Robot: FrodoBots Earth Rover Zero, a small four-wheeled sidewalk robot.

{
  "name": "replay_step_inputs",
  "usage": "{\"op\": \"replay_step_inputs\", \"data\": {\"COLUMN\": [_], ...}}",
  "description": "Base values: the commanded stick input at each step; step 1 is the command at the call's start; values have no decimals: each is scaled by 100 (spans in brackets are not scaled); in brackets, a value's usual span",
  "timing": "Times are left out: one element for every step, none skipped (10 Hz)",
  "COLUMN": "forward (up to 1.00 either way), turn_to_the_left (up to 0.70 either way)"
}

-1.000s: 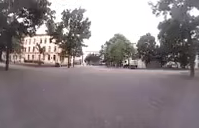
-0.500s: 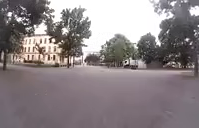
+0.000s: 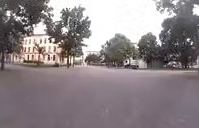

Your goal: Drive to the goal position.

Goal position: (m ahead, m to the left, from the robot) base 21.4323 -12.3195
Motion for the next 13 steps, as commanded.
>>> {"op": "replay_step_inputs", "data": {"forward": [60,60,60,60,60,60,60,60,60,60,60,60,60], "turn_to_the_left": [0,0,0,0,0,0,0,0,0,0,0,0,0]}}
